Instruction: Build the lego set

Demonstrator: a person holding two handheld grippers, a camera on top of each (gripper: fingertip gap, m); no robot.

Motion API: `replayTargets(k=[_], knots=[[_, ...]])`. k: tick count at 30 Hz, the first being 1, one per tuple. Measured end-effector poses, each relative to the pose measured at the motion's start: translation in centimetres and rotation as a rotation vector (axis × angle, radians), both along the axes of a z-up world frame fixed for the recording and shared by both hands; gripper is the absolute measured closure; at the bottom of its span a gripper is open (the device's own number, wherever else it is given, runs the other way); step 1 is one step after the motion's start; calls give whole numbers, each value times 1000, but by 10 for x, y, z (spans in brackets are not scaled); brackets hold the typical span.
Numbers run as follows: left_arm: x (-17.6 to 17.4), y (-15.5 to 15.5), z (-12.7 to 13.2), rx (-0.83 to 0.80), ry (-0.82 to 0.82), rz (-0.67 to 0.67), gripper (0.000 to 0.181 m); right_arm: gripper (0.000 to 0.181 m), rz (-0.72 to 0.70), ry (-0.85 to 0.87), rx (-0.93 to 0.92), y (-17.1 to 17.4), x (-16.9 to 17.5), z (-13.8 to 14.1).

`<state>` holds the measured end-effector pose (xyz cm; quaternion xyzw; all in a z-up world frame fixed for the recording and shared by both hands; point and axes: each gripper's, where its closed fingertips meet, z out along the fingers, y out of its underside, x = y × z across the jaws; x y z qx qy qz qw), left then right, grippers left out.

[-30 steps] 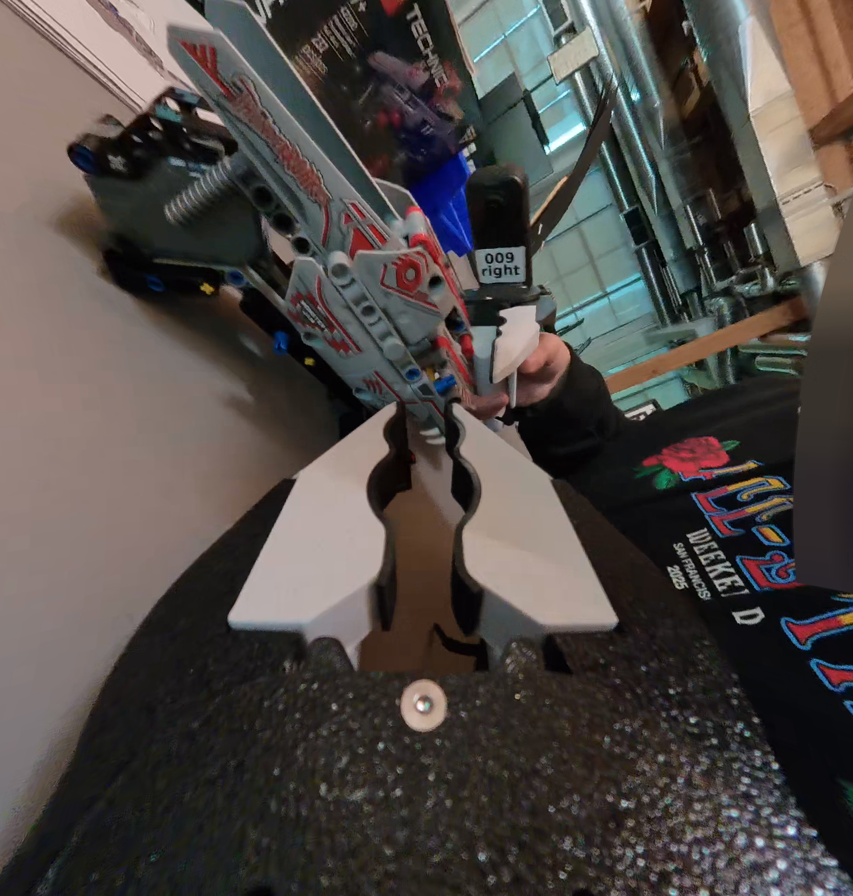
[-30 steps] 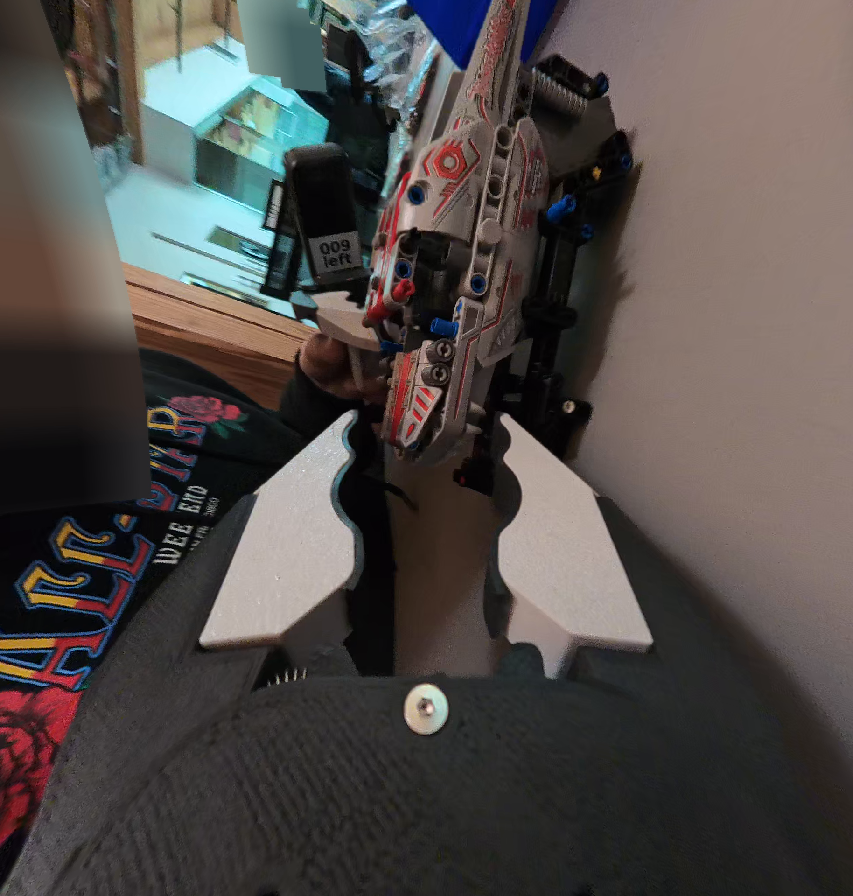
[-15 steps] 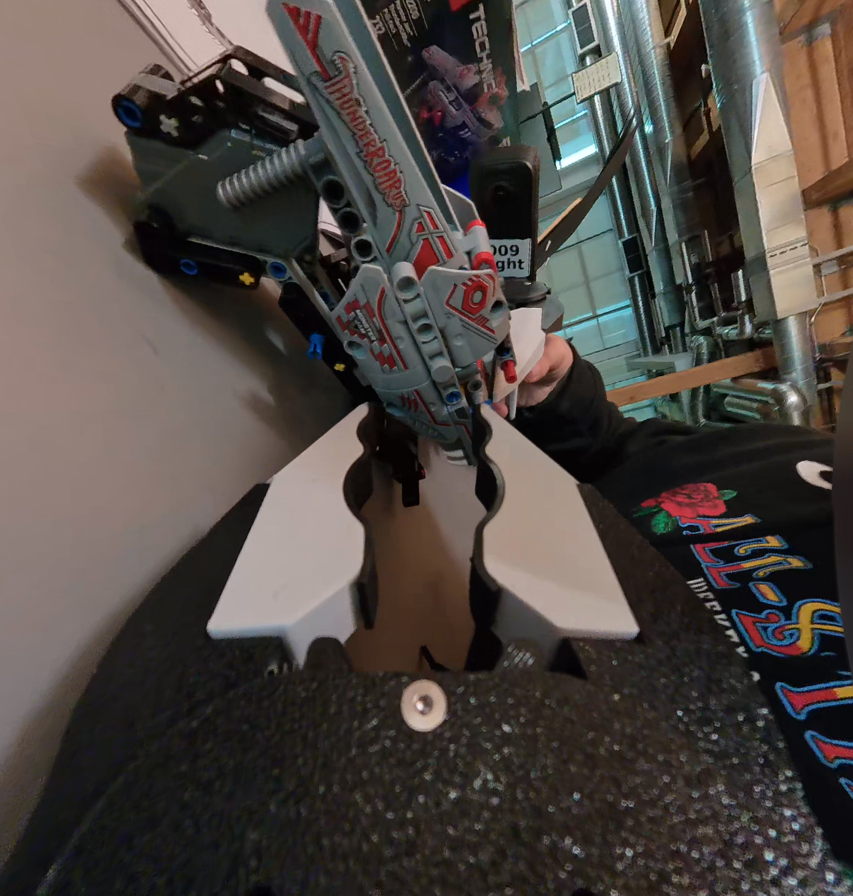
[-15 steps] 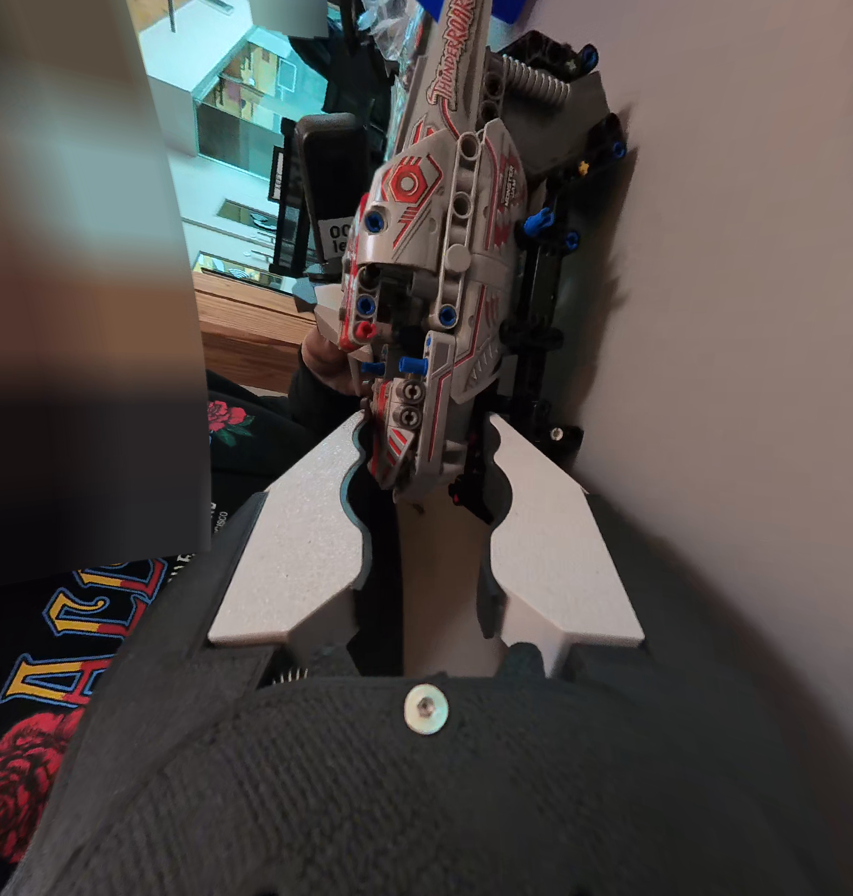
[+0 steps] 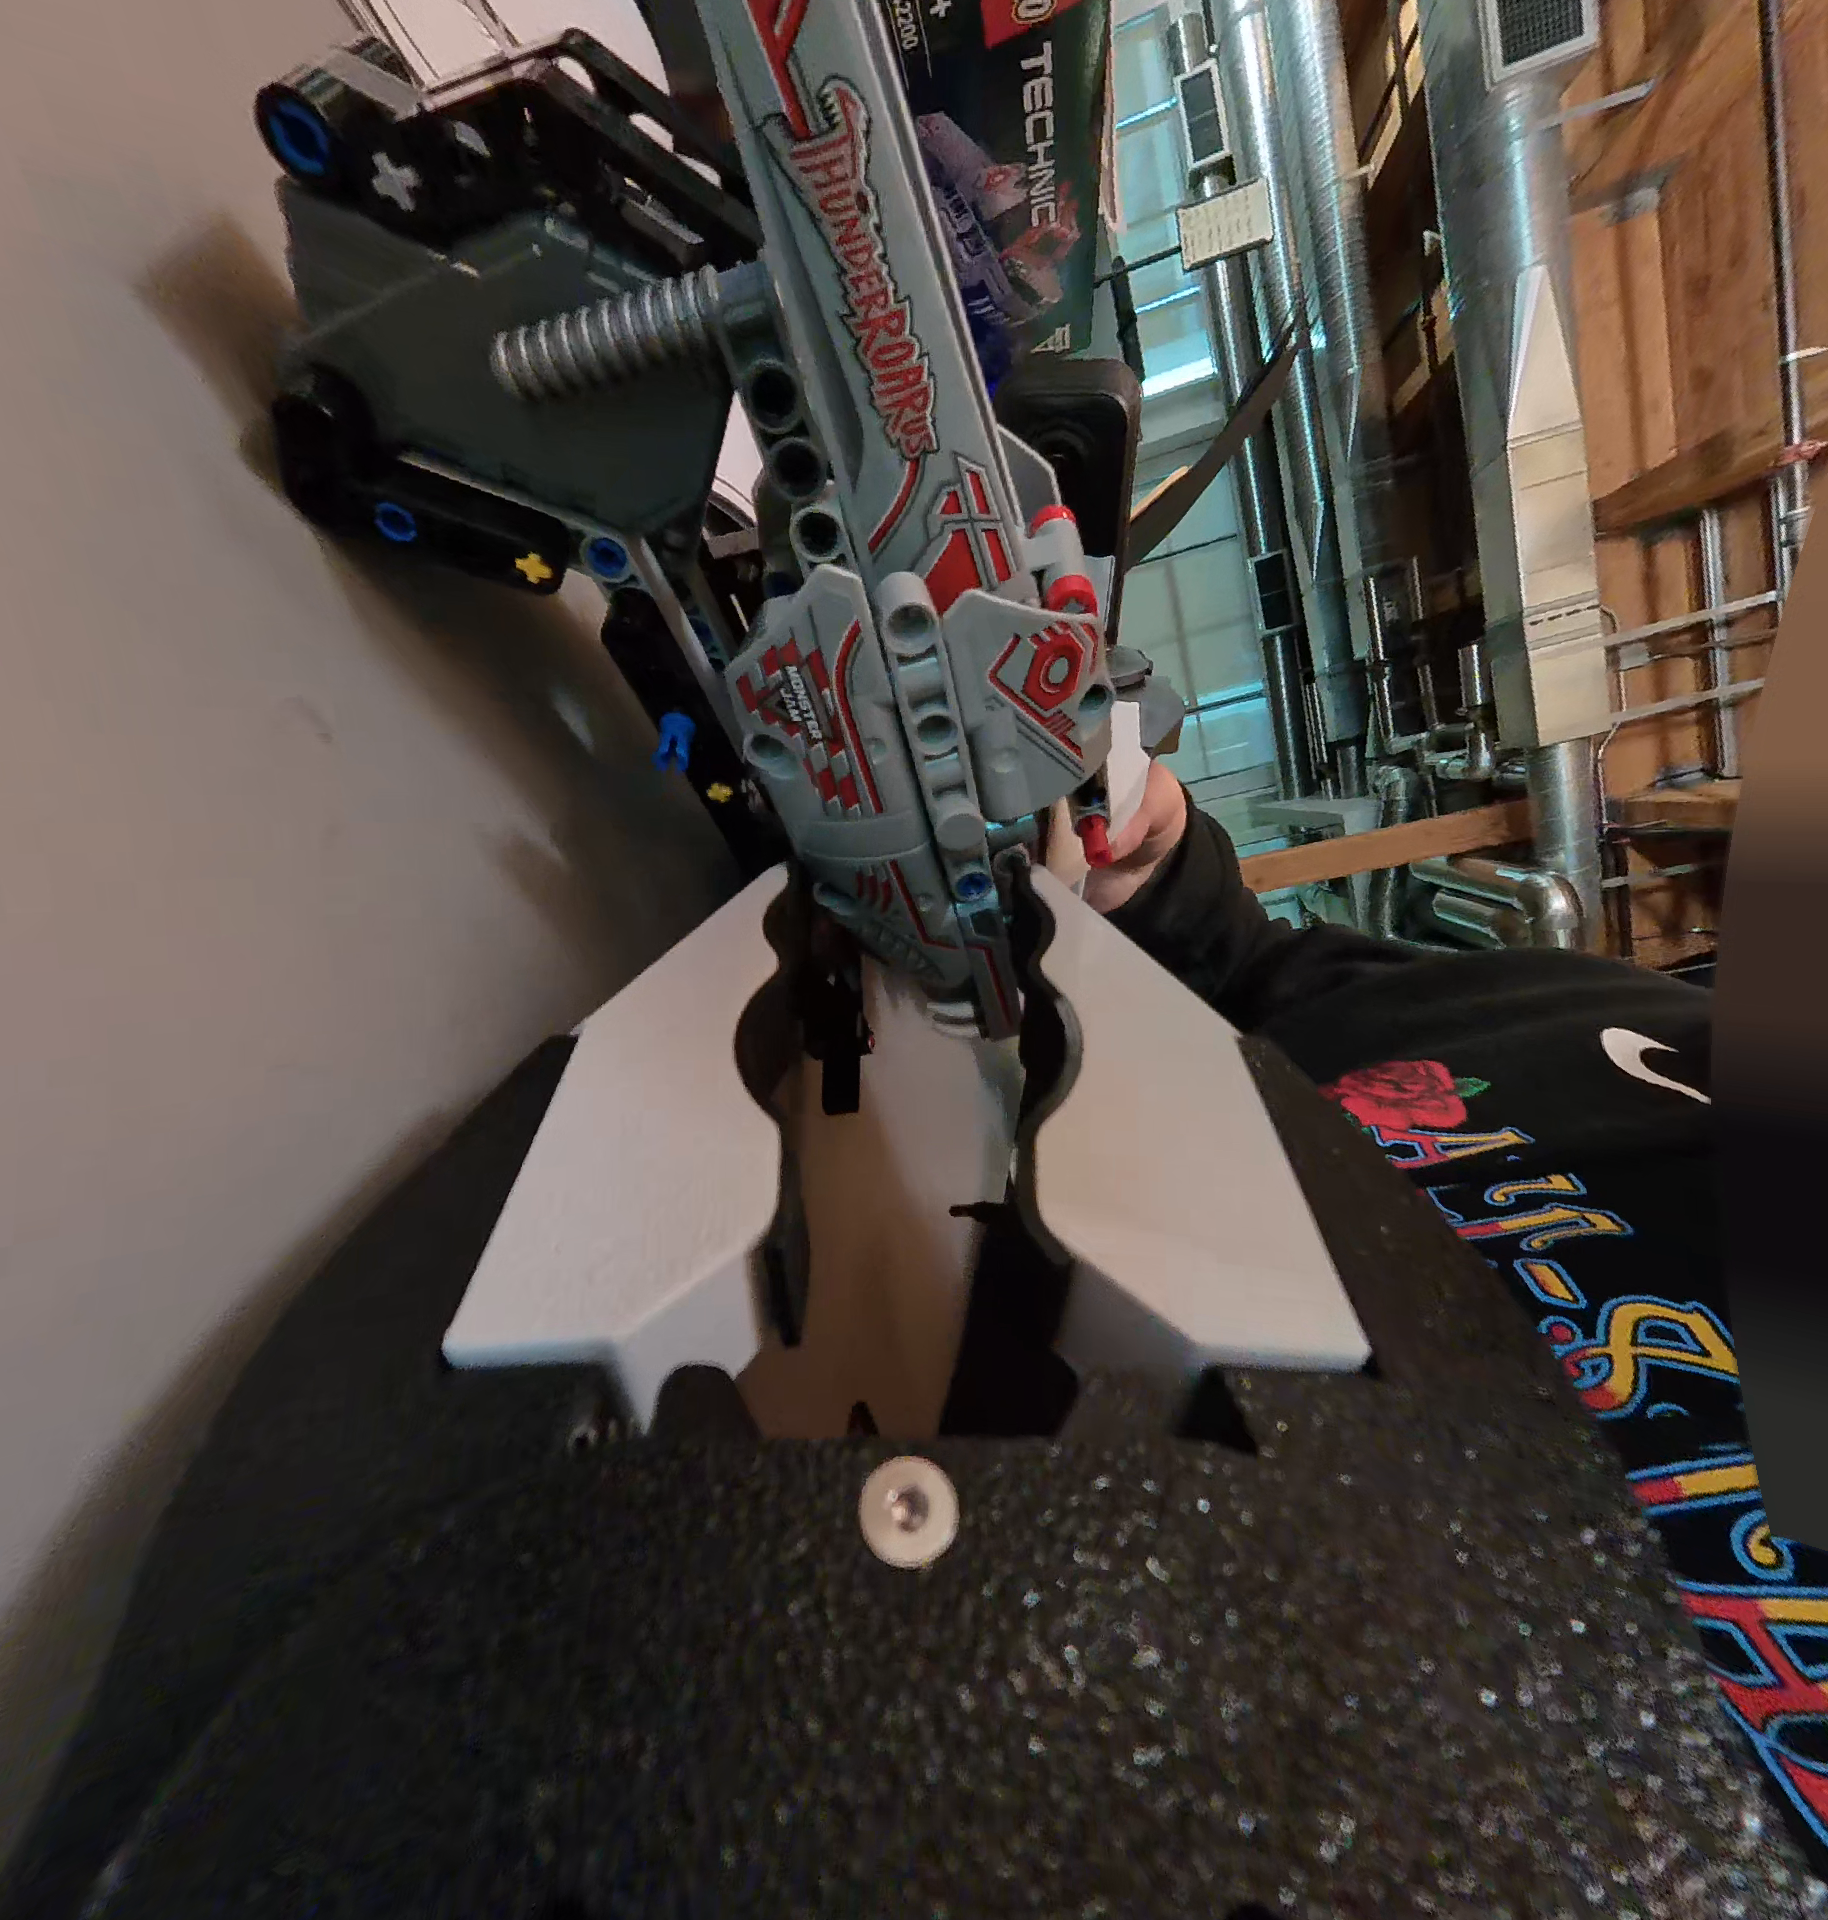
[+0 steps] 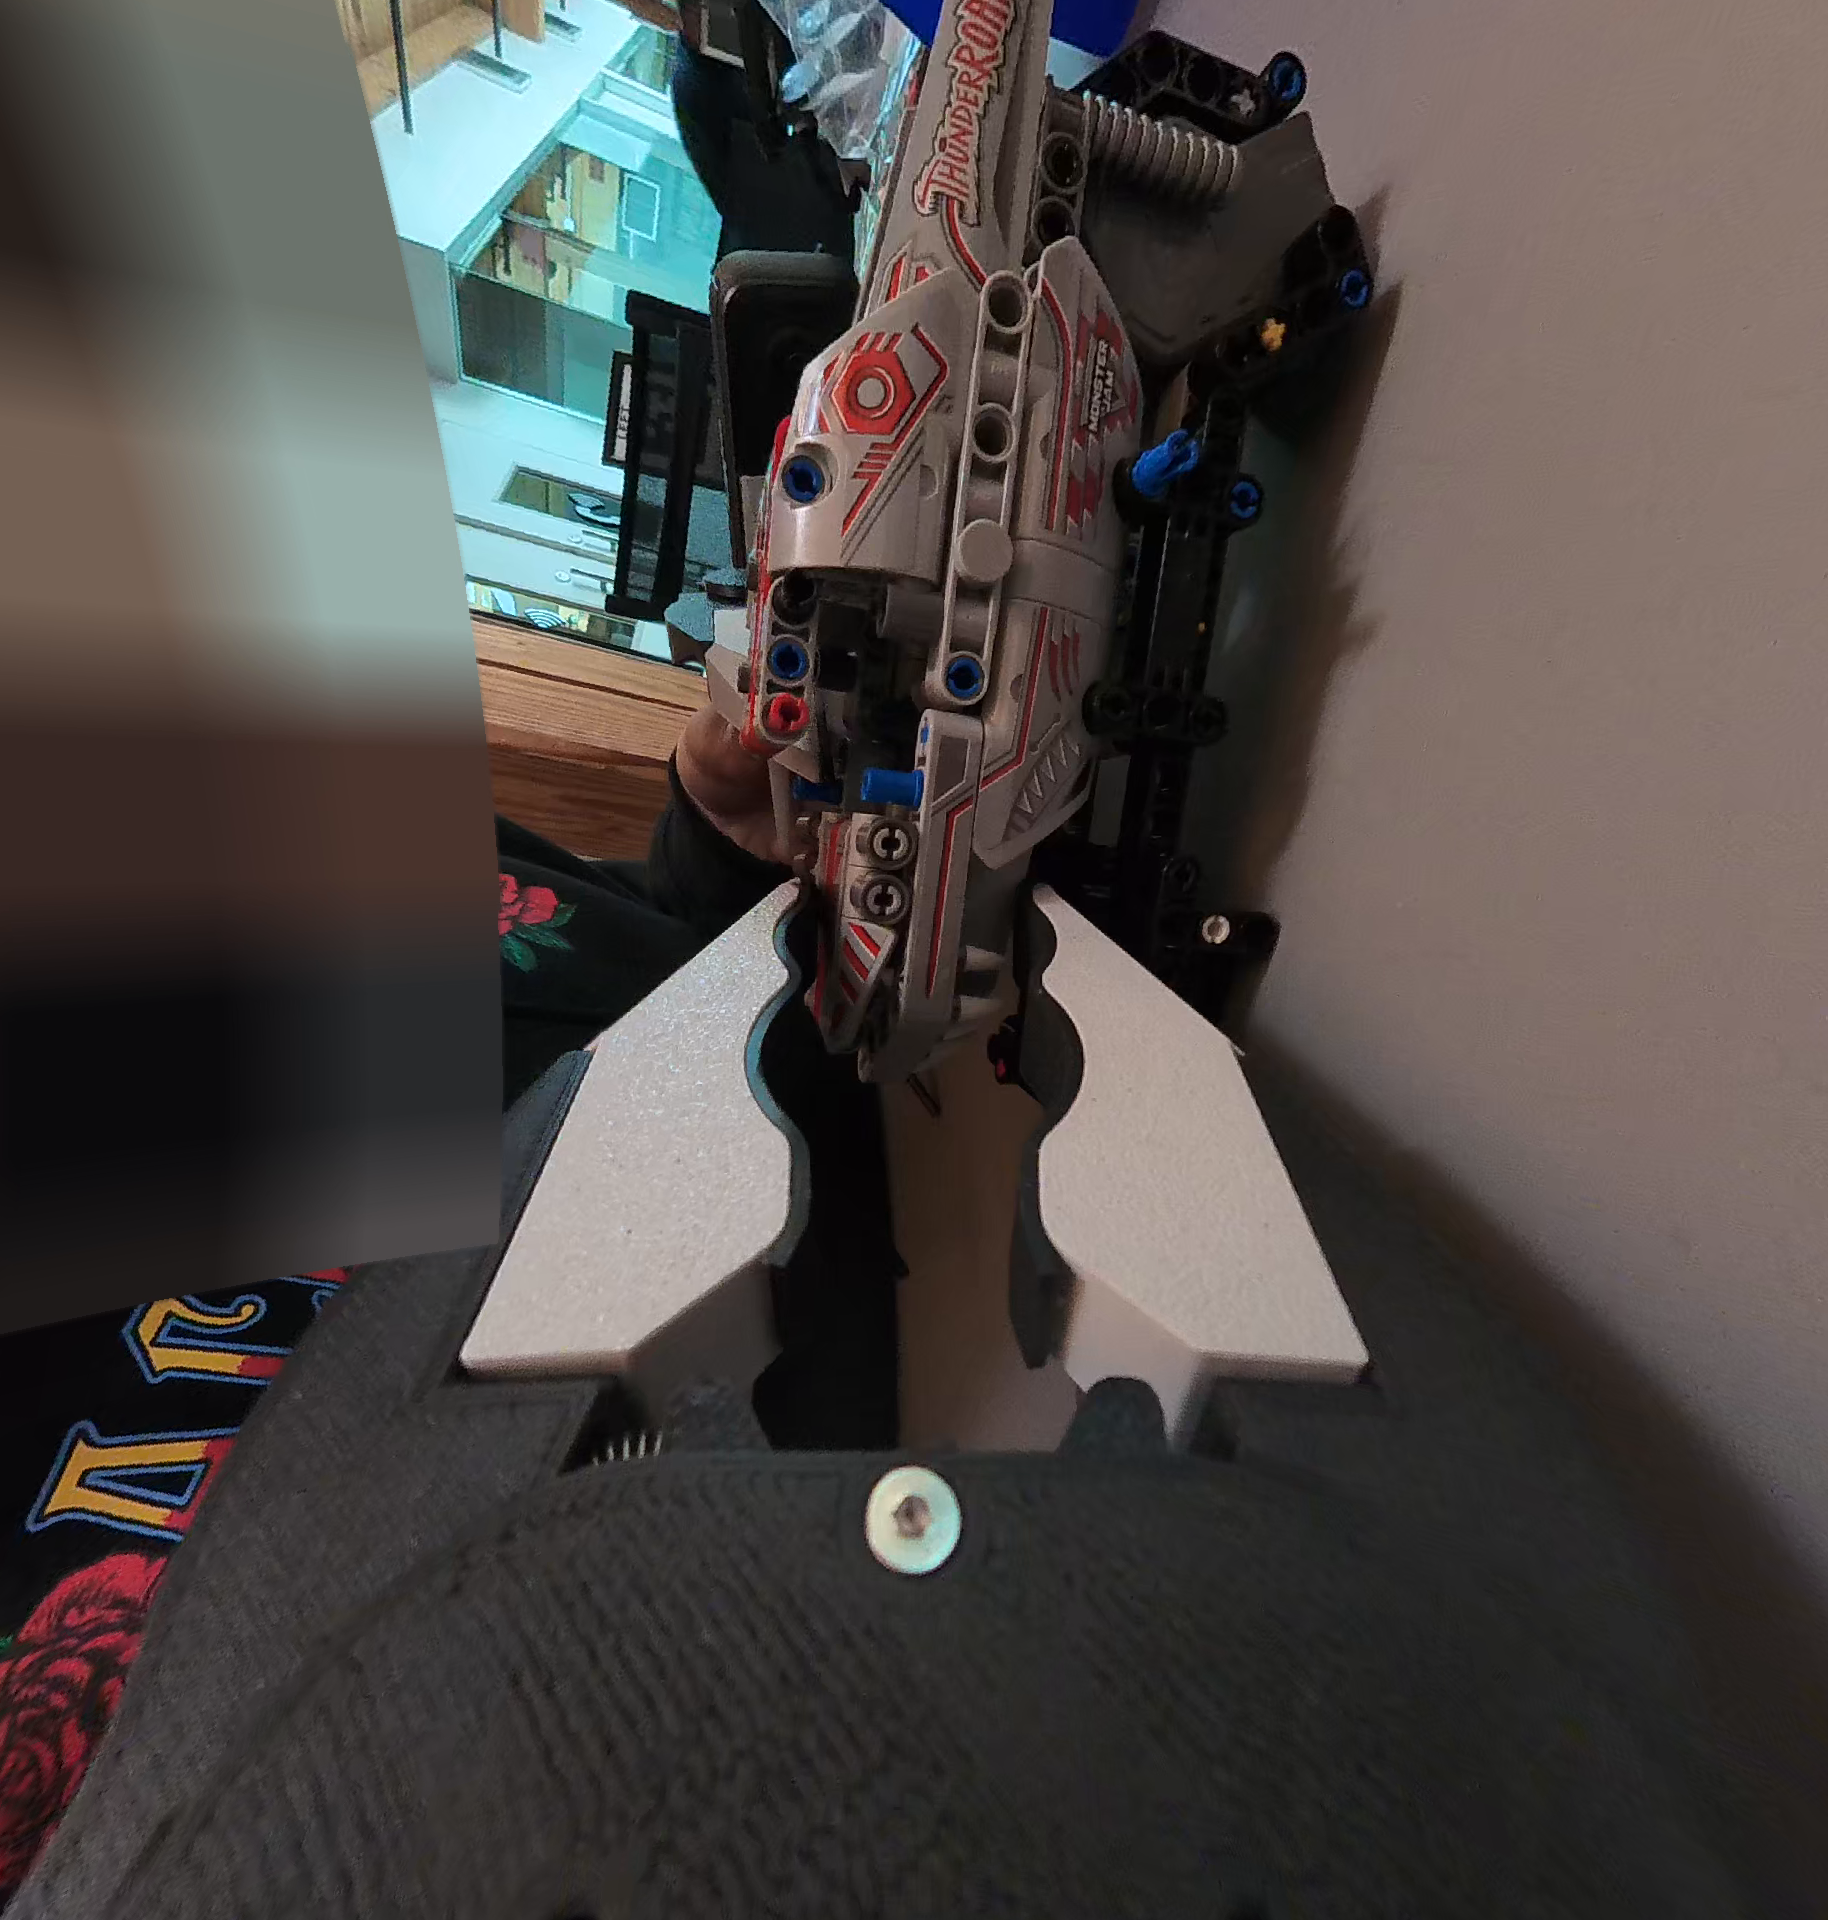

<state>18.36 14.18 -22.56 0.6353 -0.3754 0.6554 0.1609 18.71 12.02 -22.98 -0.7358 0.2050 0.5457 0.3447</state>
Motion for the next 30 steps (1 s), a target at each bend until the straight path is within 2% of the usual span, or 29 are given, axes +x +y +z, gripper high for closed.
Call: replayTargets(k=[5,10,21,30], knots=[[-9,2,2,3,-17,-26,144,145,-12,20,-2,1,0,0],[-14,-10,2,39,-30,-75,143,145,-19,13,0,1,0,0],[-12,-9,3,-11,-27,-37,145,145,-24,23,2,1,1,0],[-11,-9,2,-15,-51,-69,145,147,-23,37,4,1,2,2]])
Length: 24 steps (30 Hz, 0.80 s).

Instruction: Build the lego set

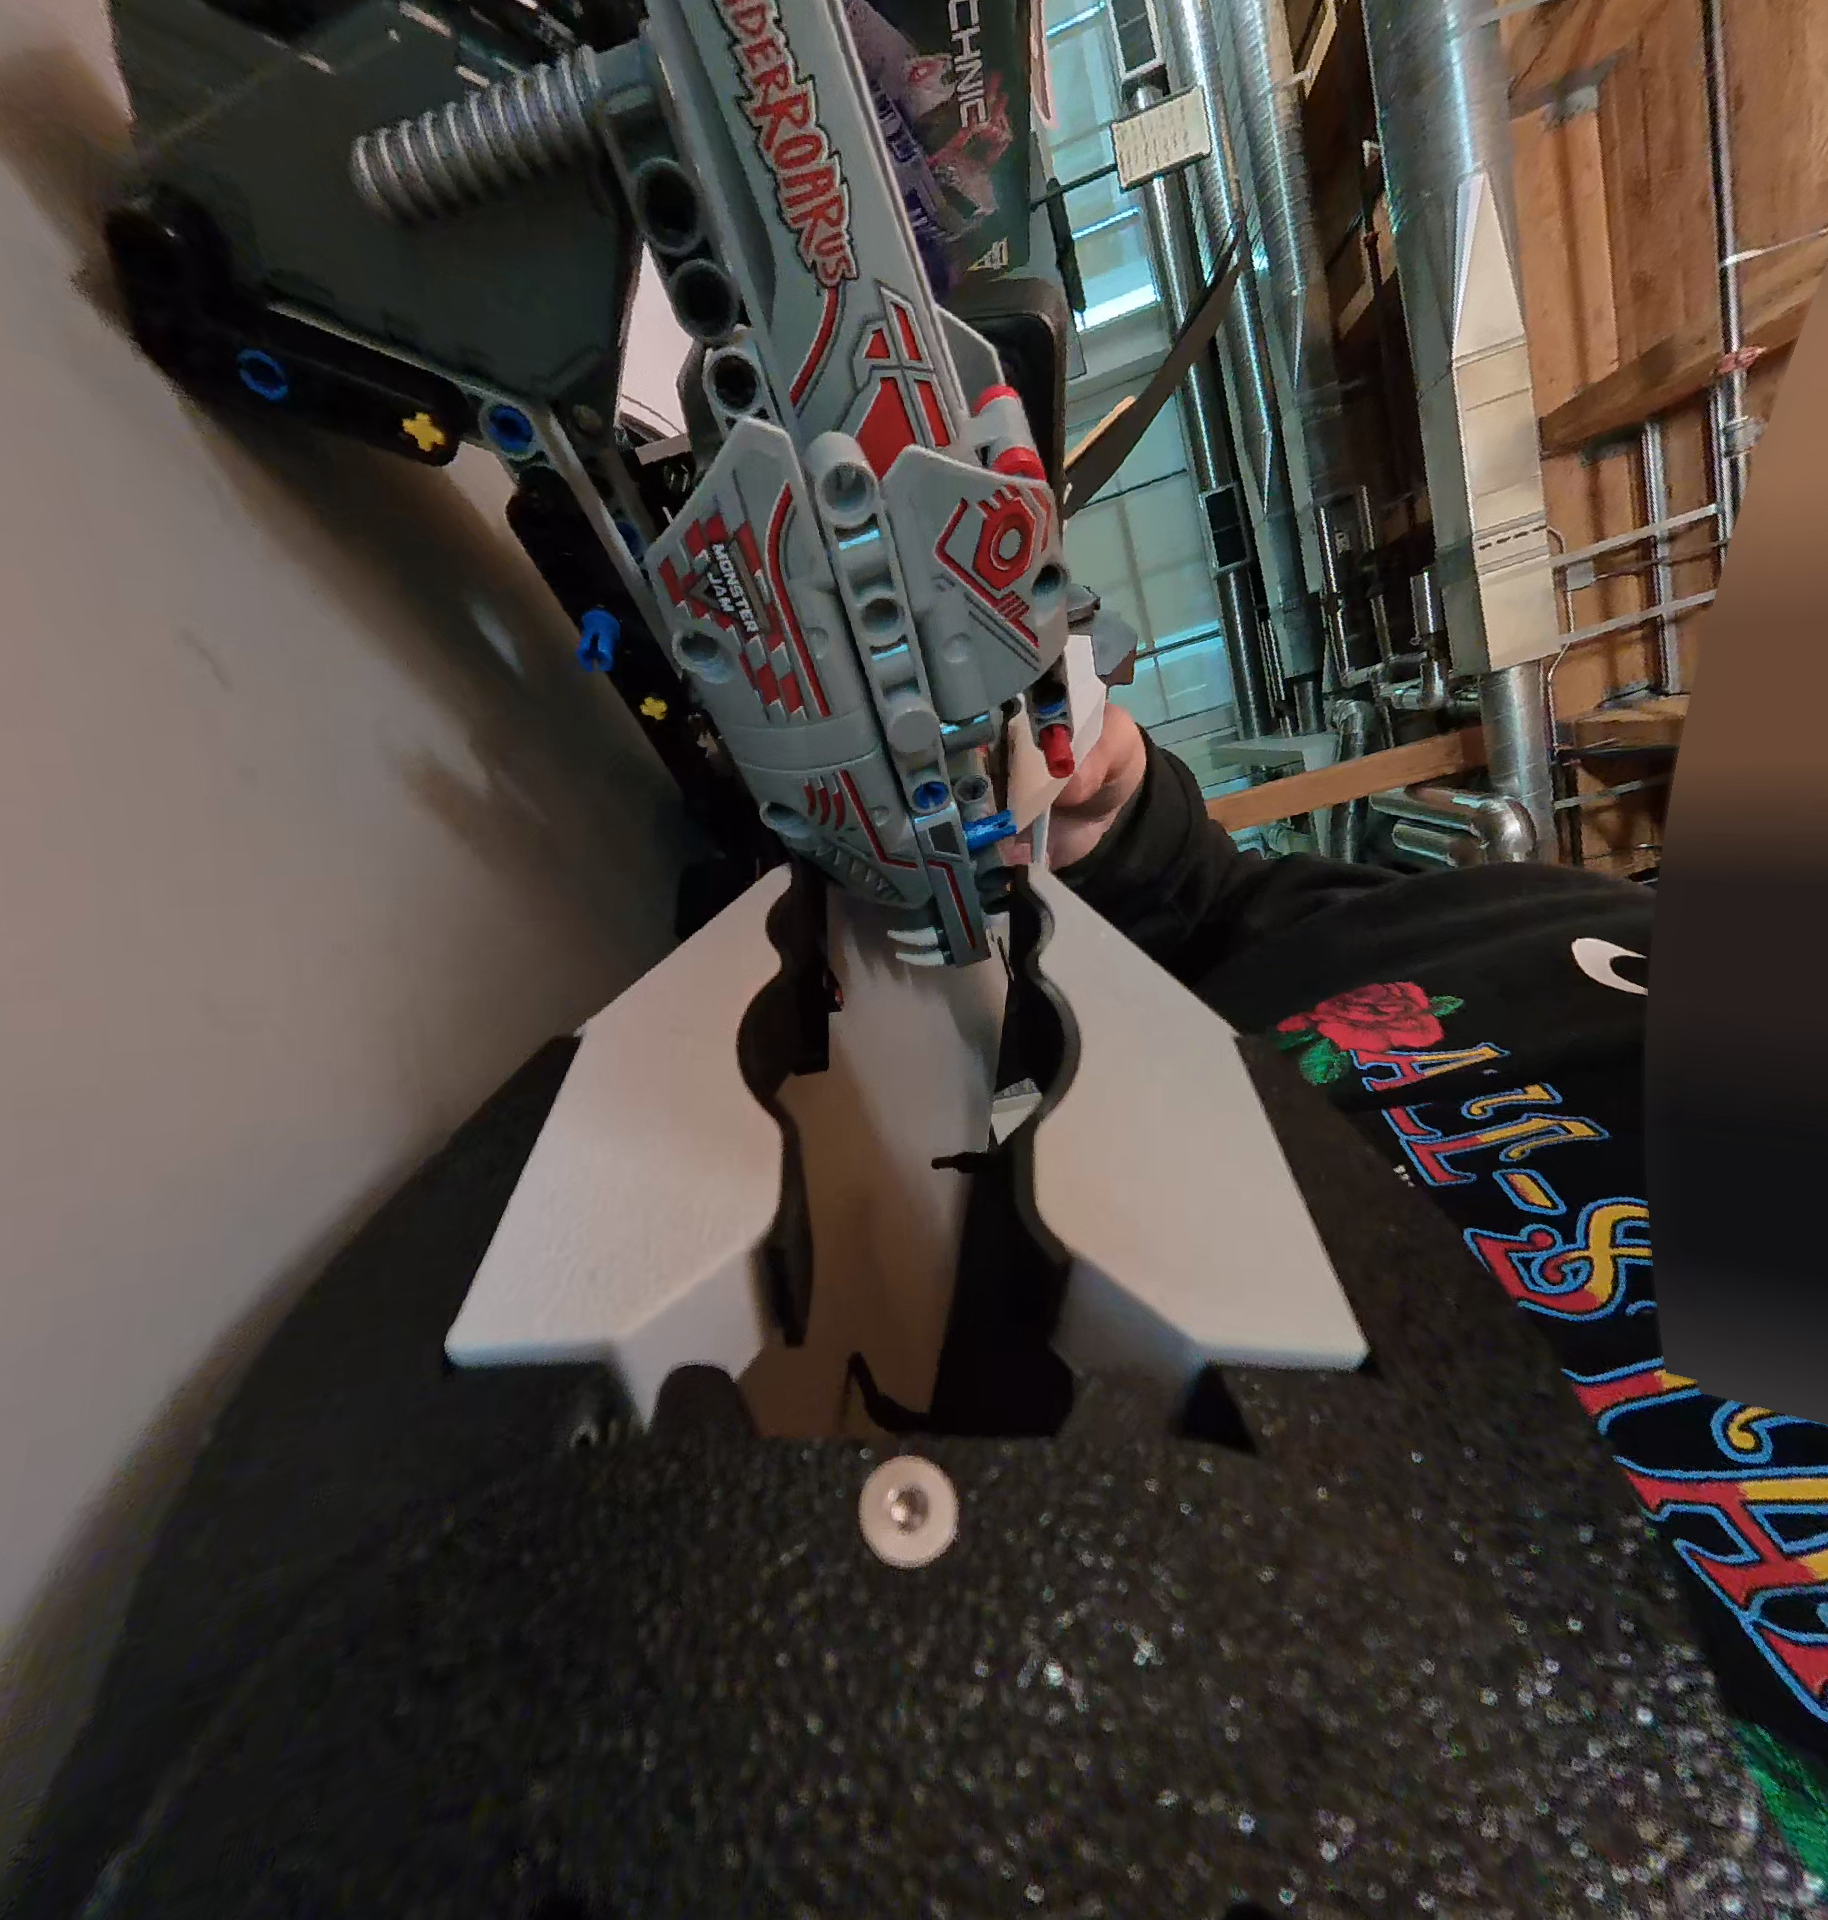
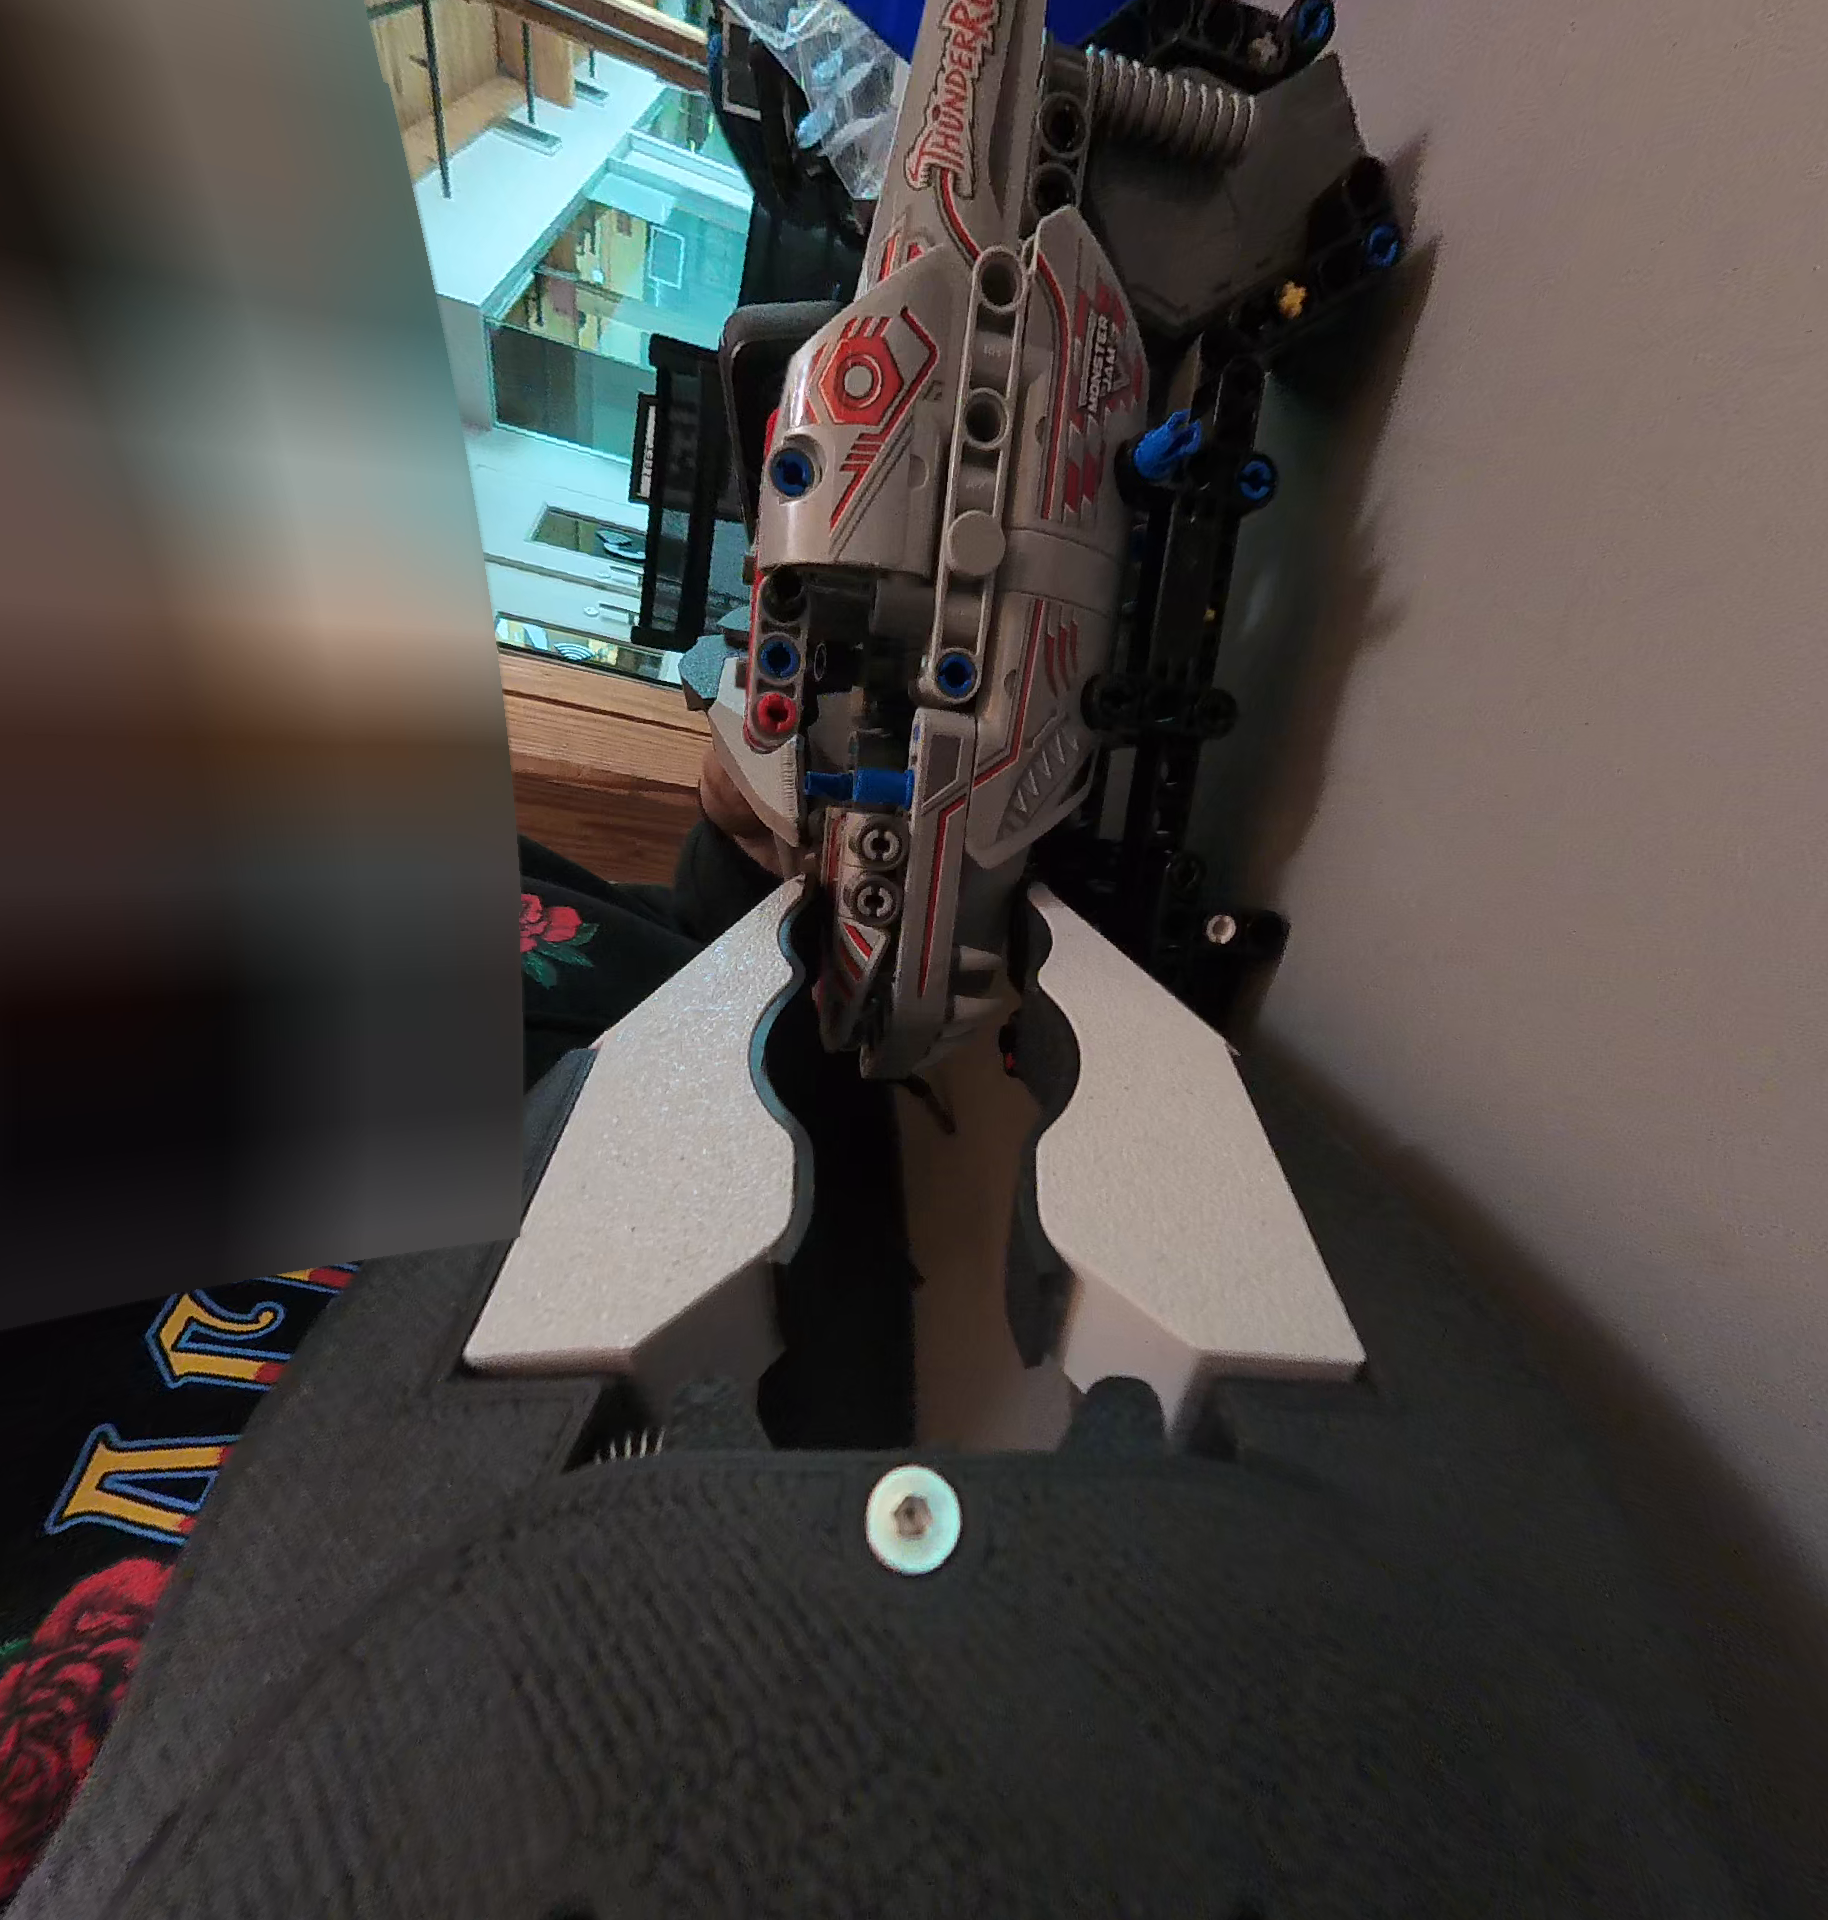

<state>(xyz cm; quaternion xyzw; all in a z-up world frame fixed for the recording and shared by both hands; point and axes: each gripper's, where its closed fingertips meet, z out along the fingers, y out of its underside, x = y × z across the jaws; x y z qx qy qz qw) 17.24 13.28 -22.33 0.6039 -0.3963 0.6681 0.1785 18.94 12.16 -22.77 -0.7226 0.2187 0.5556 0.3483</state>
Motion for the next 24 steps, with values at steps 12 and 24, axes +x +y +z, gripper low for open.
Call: replayTargets(k=[12,24], knots=[[2,2,-1,19,-28,-130,146,148,95,81,-34,0,3,3],[7,5,1,18,-35,-94,150,139,120,-28,-26,-4,17,6]])
